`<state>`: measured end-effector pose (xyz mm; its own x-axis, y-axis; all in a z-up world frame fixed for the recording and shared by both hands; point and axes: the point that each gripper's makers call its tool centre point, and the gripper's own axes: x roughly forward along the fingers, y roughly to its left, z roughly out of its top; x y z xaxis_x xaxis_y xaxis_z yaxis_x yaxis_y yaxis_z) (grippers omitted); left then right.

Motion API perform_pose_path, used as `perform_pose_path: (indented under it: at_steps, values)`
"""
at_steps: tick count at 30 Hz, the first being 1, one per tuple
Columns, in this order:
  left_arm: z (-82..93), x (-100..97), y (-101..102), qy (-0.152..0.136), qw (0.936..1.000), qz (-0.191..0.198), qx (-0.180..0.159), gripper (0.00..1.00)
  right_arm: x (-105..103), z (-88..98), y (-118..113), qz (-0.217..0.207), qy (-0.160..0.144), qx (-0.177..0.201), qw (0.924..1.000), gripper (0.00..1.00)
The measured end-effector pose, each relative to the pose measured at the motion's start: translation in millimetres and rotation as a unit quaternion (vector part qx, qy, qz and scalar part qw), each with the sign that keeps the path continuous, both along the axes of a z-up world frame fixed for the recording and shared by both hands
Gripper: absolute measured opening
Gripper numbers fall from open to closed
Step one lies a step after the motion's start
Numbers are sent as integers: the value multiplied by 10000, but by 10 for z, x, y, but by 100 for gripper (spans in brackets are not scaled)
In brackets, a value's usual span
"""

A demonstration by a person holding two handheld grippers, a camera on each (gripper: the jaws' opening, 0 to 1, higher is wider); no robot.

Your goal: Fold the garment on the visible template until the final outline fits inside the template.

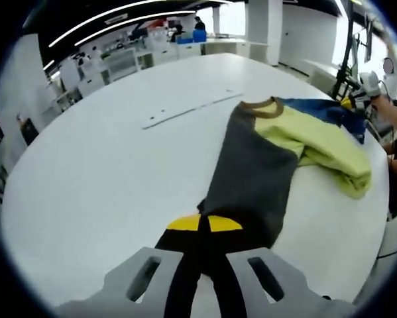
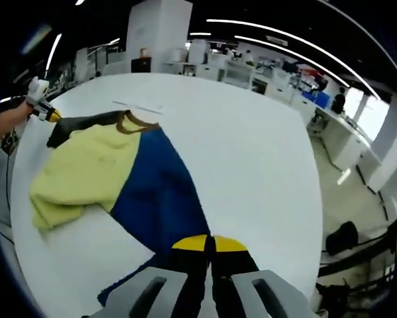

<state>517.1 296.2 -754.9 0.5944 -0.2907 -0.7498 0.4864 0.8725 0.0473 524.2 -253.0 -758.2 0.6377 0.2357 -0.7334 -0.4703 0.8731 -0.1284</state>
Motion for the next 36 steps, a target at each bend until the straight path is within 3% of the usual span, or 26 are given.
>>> perform_pose_path:
  at_steps: [12, 36]
  values:
    - [-30, 83, 153, 99, 9997, 167, 163, 0, 192, -34, -72, 69, 85, -256, 9996, 0]
    - [-161, 145, 690, 305, 9973, 542, 401, 0, 490, -127, 97, 345, 219, -590, 9974, 0]
